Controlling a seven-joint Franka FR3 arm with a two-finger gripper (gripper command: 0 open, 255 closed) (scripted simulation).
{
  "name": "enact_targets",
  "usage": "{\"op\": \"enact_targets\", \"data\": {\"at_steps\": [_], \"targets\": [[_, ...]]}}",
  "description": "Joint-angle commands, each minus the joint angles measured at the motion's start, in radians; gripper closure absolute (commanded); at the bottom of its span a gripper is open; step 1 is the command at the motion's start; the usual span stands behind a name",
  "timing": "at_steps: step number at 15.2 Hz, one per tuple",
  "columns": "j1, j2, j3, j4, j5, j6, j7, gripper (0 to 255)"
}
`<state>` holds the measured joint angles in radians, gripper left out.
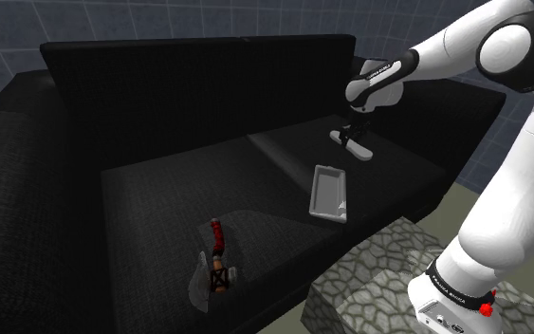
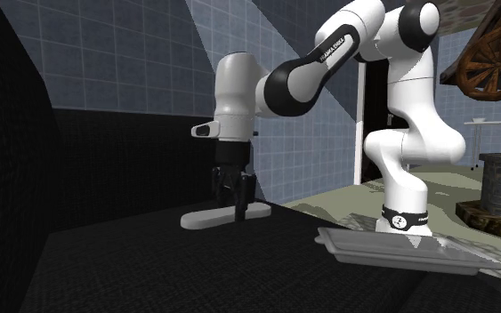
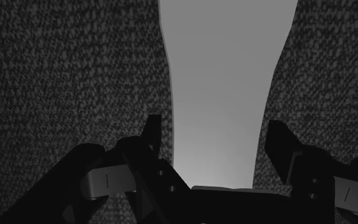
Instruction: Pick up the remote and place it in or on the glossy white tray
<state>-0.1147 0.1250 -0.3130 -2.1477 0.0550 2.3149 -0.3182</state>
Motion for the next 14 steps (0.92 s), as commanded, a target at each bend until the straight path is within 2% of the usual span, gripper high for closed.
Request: {"op": "enact_targets", "data": {"at_steps": [1, 14], "targets": [[0.001, -0.015, -0.001, 0.010, -0.007, -0.024, 0.006, 255], [0.006, -0.097, -0.003, 0.099, -0.042, -0.190, 0.030, 255]]}}
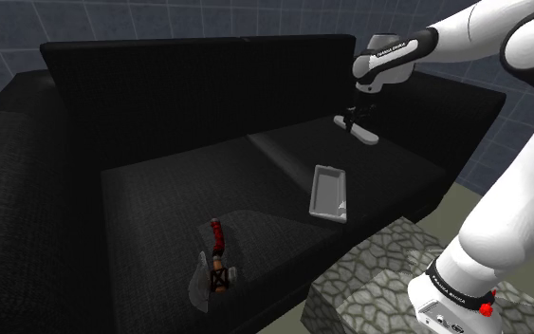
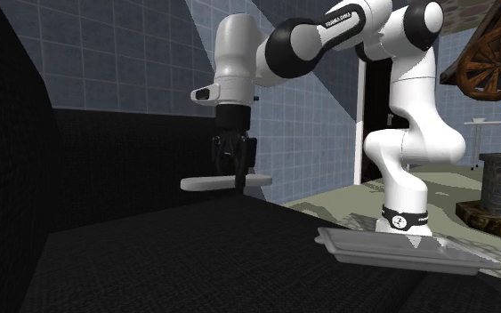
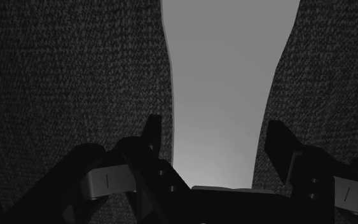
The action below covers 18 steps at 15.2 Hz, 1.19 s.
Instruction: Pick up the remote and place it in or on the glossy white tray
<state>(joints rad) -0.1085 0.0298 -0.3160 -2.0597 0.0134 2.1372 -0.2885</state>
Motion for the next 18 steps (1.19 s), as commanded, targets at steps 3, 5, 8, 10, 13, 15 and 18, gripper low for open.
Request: {"op": "enact_targets", "data": {"at_steps": [3, 5, 8, 10, 13, 15, 18], "targets": [[0.011, -0.041, 0.009, -0.008, -0.016, -0.031, 0.027, 255], [0.029, -0.100, 0.029, -0.075, -0.038, -0.021, 0.076, 255], [0.052, -0.184, 0.065, -0.165, -0.063, -0.014, 0.151, 255], [0.066, -0.237, 0.092, -0.220, -0.074, -0.012, 0.199, 255], [0.088, -0.312, 0.137, -0.294, -0.083, -0.014, 0.272, 255], [0.103, -0.358, 0.168, -0.338, -0.083, -0.017, 0.320, 255], [0.129, -0.422, 0.218, -0.397, -0.075, -0.026, 0.390, 255]]}}
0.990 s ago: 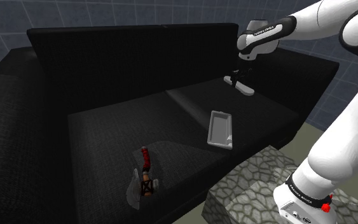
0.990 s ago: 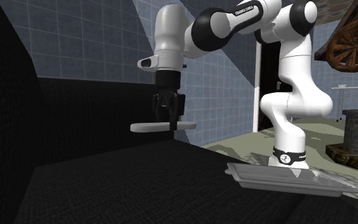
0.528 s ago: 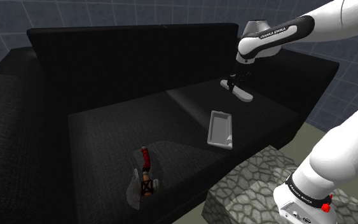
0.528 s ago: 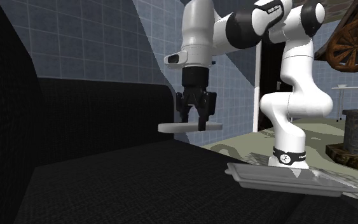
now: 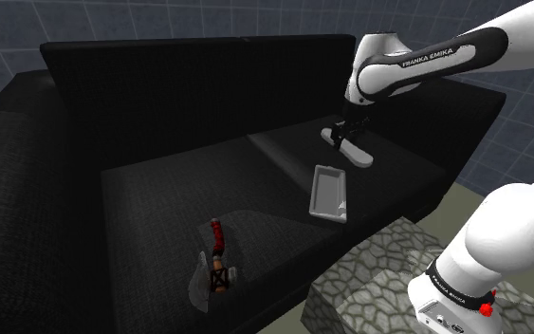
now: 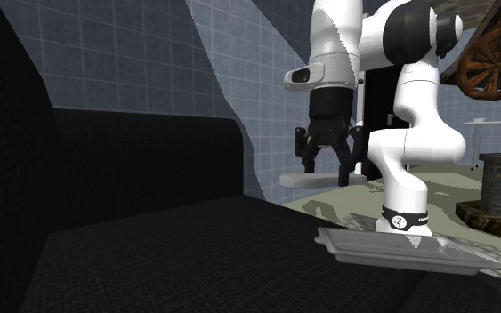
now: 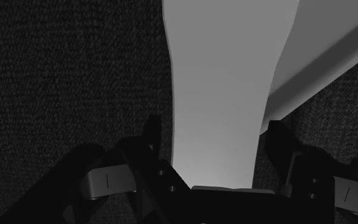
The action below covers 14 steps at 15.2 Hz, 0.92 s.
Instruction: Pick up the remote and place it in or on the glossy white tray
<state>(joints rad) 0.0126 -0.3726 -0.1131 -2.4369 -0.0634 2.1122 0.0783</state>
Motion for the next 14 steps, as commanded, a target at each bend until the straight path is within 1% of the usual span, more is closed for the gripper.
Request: {"op": "enact_targets", "data": {"at_steps": [1, 8, 14], "targets": [[0.017, -0.040, 0.033, -0.036, 0.007, -0.004, 0.047, 255], [0.093, -0.151, 0.160, -0.124, 0.062, -0.033, 0.211, 255], [0.092, -0.118, 0.161, -0.182, 0.061, 0.059, 0.213, 255]]}}
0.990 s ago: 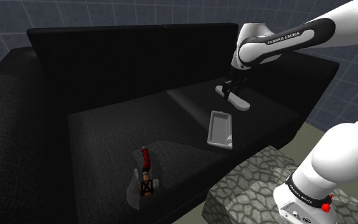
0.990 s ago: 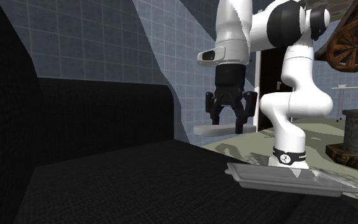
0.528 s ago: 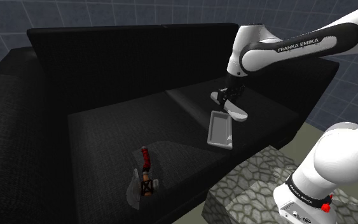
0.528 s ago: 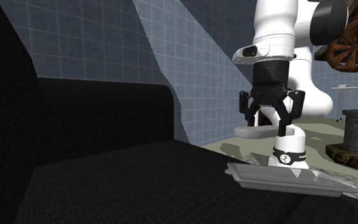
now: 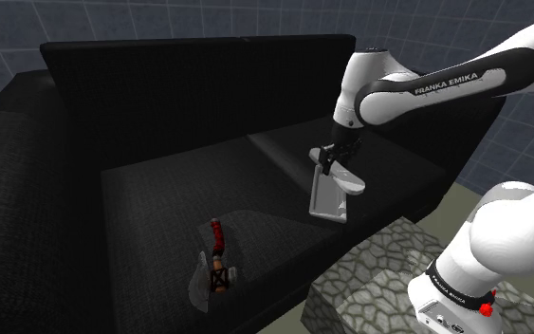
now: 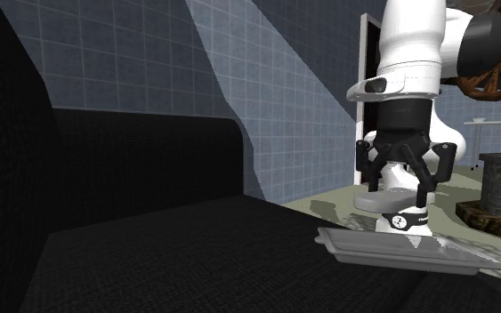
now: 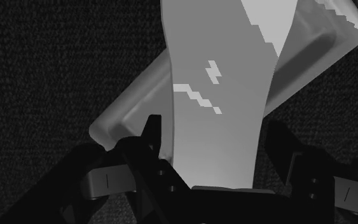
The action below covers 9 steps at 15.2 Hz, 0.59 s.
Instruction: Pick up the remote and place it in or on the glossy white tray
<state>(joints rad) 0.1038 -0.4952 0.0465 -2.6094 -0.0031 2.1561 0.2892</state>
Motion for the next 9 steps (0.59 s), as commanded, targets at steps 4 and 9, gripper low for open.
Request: {"op": "enact_targets", "data": {"at_steps": [4, 9], "targets": [[0.000, 0.034, 0.003, -0.044, 0.000, 0.079, 0.005, 255], [-0.001, 0.071, 0.005, -0.077, -0.002, 0.149, 0.007, 255]]}}
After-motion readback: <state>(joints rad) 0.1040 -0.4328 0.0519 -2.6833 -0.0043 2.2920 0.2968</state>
